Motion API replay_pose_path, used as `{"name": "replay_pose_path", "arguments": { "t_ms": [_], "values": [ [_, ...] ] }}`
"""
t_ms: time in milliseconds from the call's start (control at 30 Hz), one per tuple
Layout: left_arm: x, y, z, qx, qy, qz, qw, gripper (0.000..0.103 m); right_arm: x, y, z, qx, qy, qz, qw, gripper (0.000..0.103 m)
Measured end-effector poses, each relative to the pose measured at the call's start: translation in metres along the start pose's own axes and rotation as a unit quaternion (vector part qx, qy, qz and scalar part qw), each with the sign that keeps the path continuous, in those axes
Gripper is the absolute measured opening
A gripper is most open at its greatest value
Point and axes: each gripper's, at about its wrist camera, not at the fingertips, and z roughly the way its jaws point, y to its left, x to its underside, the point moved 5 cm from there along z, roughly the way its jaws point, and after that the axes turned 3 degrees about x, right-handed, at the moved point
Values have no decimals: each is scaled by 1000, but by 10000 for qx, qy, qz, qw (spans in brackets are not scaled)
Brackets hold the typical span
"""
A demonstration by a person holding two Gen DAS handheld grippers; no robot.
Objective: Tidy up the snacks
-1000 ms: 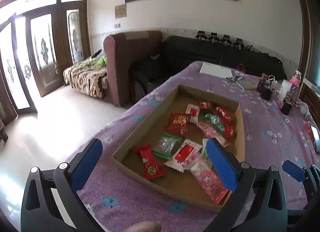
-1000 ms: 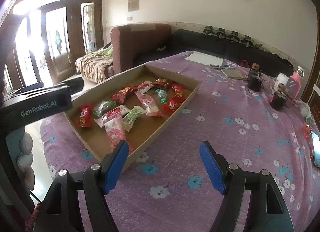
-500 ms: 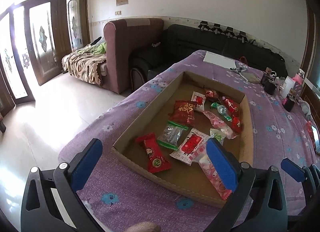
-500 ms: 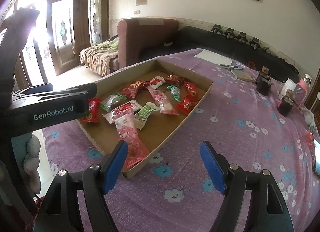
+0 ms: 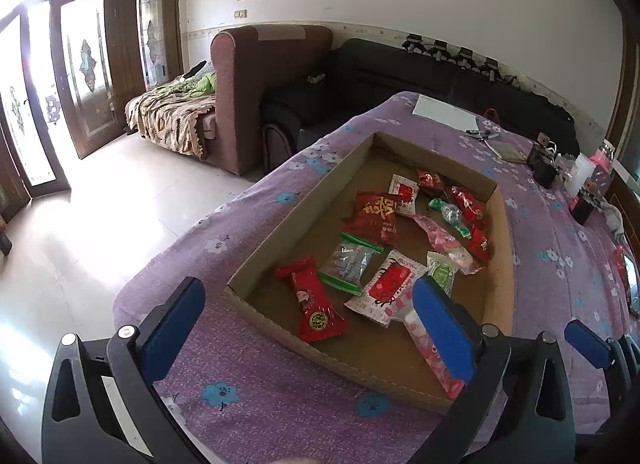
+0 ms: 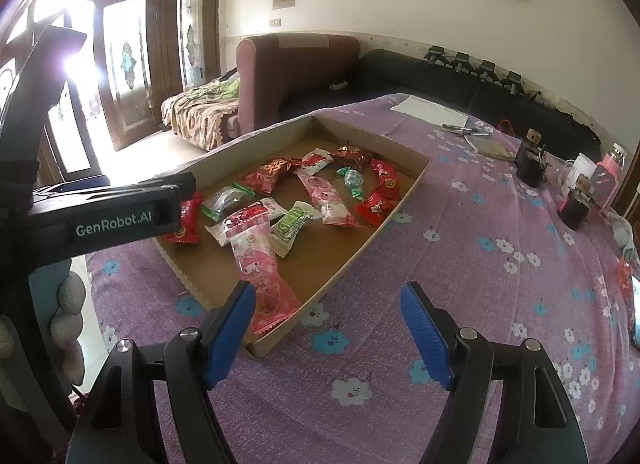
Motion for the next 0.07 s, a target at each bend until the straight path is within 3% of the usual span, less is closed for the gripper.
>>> {"name": "replay_pose_path", "arguments": {
  "t_ms": [67],
  "values": [
    [-4,-2,-3,80,59,1,10000,103,-1,-7,-4,2,-52,93,9999,76]
  ]
}}
